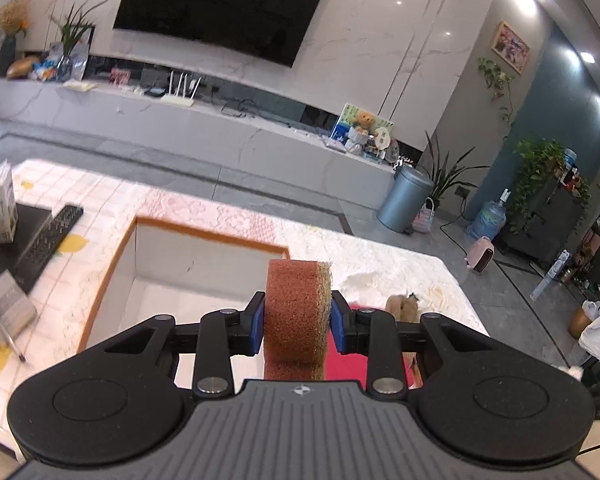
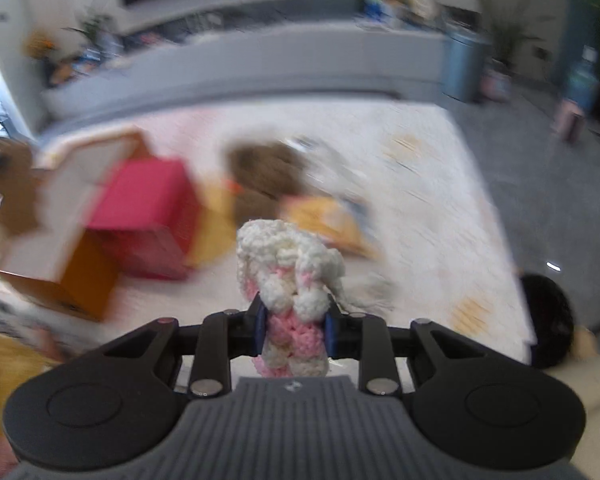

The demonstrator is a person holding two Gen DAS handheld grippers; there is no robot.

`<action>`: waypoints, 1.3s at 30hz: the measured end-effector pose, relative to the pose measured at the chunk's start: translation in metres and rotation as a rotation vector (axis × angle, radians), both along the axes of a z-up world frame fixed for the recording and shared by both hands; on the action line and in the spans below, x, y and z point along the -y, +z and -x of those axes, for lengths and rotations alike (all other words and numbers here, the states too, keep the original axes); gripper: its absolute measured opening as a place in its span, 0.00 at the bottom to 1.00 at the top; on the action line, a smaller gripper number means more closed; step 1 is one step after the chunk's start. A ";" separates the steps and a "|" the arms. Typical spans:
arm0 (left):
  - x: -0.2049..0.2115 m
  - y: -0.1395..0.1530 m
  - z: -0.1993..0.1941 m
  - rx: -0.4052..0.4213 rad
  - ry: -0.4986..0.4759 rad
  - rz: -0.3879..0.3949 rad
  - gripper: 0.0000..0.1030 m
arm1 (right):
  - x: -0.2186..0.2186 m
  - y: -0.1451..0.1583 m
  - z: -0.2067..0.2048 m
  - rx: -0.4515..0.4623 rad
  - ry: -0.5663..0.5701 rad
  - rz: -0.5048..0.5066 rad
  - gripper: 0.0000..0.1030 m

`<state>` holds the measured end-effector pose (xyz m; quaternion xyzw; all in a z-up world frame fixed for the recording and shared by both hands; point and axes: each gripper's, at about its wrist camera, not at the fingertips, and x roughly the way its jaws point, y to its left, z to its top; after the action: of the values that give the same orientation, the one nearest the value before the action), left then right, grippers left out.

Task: Organize soft objects
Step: 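Carry the sponge and crocheted toy in both grippers toward the white box, then release the sponge with the left gripper while the right gripper drops the crocheted toy into the box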

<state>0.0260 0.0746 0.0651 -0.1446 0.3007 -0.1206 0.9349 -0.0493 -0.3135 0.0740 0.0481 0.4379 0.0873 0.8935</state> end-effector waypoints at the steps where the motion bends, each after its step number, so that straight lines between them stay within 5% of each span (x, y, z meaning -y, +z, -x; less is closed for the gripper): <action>1: -0.002 -0.005 -0.001 -0.008 0.008 0.004 0.35 | -0.007 0.009 -0.001 0.016 0.026 -0.037 0.25; 11: -0.028 -0.030 -0.005 -0.014 0.092 -0.021 0.35 | -0.108 0.082 -0.025 0.198 0.263 -0.266 0.25; 16: -0.040 -0.034 -0.004 -0.012 0.142 -0.020 0.35 | -0.177 0.095 -0.046 0.238 0.374 -0.317 0.26; 27: -0.056 -0.047 -0.014 -0.090 0.175 -0.134 0.35 | -0.291 -0.002 -0.117 -0.025 0.401 -0.090 0.25; 36: -0.055 -0.061 -0.020 -0.205 0.144 -0.203 0.35 | -0.323 -0.060 -0.126 -0.110 0.437 0.050 0.25; 39: -0.053 -0.060 -0.018 -0.209 0.142 -0.221 0.47 | -0.325 -0.067 -0.126 -0.118 0.446 0.068 0.25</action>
<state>0.0444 0.1280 0.0046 -0.0737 0.3968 -0.0046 0.9149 0.0767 0.0111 0.0066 -0.0750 0.4917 0.2650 0.8261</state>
